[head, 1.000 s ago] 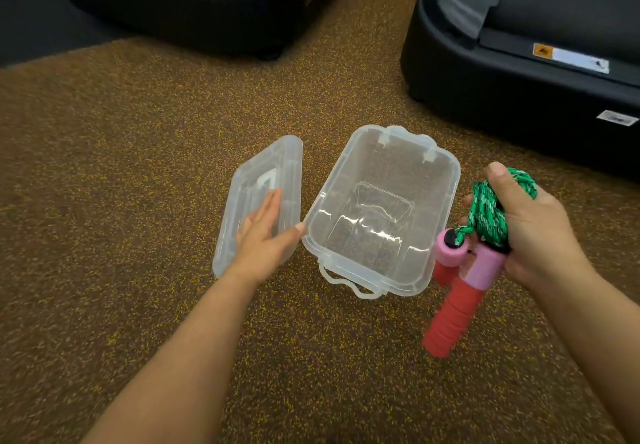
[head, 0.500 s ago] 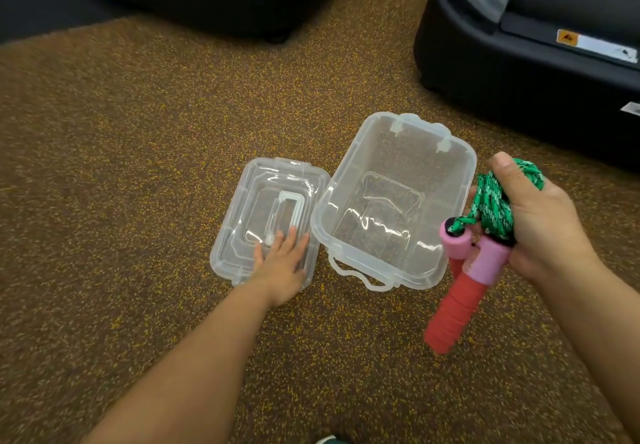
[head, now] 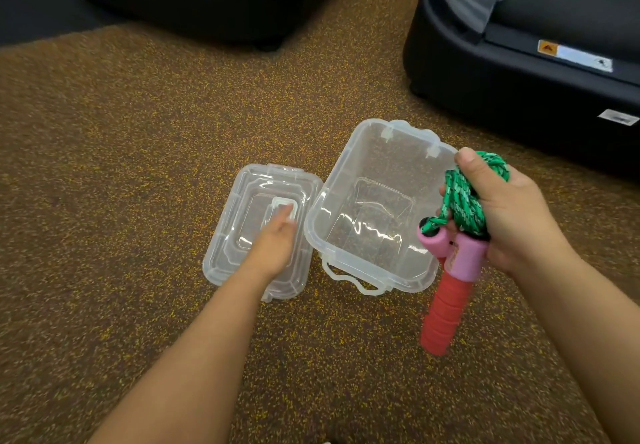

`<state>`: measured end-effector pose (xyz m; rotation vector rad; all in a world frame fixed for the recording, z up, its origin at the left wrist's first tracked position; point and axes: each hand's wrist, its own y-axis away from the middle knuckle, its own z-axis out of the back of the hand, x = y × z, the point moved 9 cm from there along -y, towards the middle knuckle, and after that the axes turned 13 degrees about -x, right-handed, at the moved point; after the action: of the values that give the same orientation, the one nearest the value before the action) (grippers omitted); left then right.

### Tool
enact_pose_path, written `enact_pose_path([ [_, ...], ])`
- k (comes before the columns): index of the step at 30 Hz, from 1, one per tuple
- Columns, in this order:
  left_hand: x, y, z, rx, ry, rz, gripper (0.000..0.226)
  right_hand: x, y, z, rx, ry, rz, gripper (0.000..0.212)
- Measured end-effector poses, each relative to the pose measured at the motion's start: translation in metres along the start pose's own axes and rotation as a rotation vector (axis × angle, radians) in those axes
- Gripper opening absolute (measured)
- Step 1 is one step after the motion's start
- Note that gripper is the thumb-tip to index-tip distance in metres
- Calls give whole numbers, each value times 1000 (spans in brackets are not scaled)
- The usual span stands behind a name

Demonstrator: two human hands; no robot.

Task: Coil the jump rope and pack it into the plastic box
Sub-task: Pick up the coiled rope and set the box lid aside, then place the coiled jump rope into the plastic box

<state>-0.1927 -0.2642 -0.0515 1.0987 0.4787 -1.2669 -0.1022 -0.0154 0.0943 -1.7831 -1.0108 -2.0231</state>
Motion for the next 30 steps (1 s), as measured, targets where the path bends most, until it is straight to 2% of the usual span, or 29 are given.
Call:
enact_pose_path([
  [2,-45,12,16,-154,179,-119,44,-2,0,-6,21,2,-14,17],
  [4,-93,28,14,-130,317,-265,48,-2,-1,-12,39,15,-15,20],
  [6,-128,45,-12,73,367,-363,66,-1,-1,-19,63,24,-4,20],
  [9,-142,68,-60,395,392,-344,110,4,-2,-29,99,-17,-1,19],
  [10,-141,74,-73,468,410,-316,116,7,-3,-32,106,-33,1,19],
  [13,-135,83,-98,584,586,-223,109,18,-7,-37,92,-67,15,19],
  [15,-127,78,-104,553,626,-165,105,25,-11,-38,59,-116,16,21],
  [19,-129,77,-111,528,567,-205,78,34,-21,-42,26,-242,13,24],
  [25,-134,46,-90,312,464,-199,65,43,-46,-43,-54,-286,91,26],
  [30,-137,18,-87,229,249,-276,81,28,-71,-35,-155,-330,100,25],
])
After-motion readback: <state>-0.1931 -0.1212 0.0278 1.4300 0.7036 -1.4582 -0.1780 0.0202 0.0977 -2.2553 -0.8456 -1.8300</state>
